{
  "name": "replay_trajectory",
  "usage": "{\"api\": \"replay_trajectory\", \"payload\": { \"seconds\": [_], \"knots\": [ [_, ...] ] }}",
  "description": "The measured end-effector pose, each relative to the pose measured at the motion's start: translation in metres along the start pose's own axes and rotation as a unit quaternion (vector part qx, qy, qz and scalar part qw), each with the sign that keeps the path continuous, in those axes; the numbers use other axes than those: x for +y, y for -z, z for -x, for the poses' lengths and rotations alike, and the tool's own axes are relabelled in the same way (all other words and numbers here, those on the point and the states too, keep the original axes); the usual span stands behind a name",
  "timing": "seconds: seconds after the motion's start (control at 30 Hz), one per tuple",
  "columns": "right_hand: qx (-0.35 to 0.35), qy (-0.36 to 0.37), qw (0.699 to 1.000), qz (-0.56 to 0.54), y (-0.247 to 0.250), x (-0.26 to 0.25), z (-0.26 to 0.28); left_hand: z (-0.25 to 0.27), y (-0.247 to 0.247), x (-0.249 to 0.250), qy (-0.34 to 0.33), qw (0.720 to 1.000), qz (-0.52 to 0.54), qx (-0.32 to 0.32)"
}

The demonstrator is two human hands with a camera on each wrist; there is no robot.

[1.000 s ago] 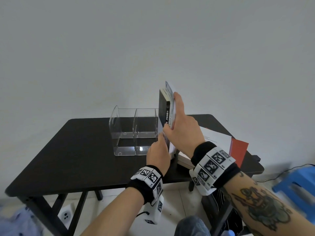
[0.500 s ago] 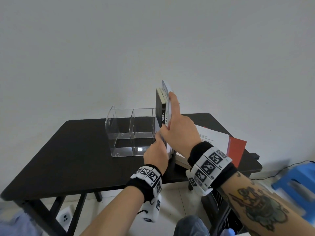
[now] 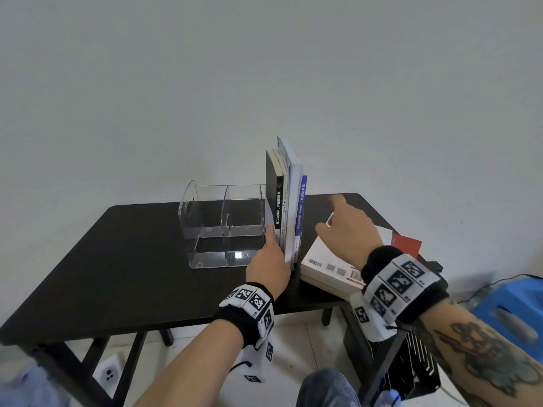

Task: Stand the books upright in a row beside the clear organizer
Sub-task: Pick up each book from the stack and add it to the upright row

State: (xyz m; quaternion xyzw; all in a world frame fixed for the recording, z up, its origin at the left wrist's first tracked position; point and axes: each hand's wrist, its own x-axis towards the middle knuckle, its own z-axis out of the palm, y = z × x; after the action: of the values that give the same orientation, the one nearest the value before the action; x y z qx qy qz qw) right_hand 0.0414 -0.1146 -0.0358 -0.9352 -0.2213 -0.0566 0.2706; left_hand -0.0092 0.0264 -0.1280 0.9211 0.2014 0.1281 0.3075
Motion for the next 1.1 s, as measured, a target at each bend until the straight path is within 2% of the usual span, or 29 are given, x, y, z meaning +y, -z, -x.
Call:
{"api": "replay_trajectory", "payload": {
  "seconds": [0.13,0.2,0.37,0.6,0.7,0.8,0.87,0.93,1.0,1.1],
  "knots": [
    [-0.144,-0.101,0.978,0.115,-0.006,0.036,-0.016,-0.001,-0.001,-0.002,-0.003,1.0,-0.006,0.004],
    [-0.174,-0.132,0.964,0.154,-0.006,0.048,-0.02,-0.002,-0.001,-0.002,0.0,1.0,-0.001,0.001],
    [-0.189,-0.181,0.945,0.197,-0.006,0.069,-0.027,-0.005,-0.003,-0.006,0.006,1.0,0.005,-0.01],
    [-0.211,-0.216,0.949,0.093,0.009,0.091,-0.026,-0.004,-0.003,-0.008,-0.01,1.0,0.014,-0.01],
    [-0.196,-0.243,0.949,0.041,0.01,0.102,-0.028,-0.004,-0.001,-0.007,-0.005,1.0,0.005,-0.018],
    [-0.13,-0.249,0.96,0.017,0.016,0.106,-0.031,-0.003,0.0,-0.006,0.001,1.0,0.007,-0.028],
    [-0.067,-0.242,0.966,-0.068,0.025,0.103,-0.031,-0.004,0.002,-0.006,0.004,0.999,0.008,-0.037],
    [-0.03,-0.241,0.958,-0.151,0.039,0.097,-0.03,-0.005,0.002,-0.005,0.01,0.999,0.011,-0.045],
    [-0.01,-0.228,0.956,-0.183,0.053,0.086,-0.031,-0.005,0.003,-0.004,0.015,0.998,0.012,-0.052],
    [0.028,-0.169,0.964,-0.205,0.069,0.064,-0.032,-0.006,0.004,-0.005,0.006,0.998,0.018,-0.058]
  ]
}}
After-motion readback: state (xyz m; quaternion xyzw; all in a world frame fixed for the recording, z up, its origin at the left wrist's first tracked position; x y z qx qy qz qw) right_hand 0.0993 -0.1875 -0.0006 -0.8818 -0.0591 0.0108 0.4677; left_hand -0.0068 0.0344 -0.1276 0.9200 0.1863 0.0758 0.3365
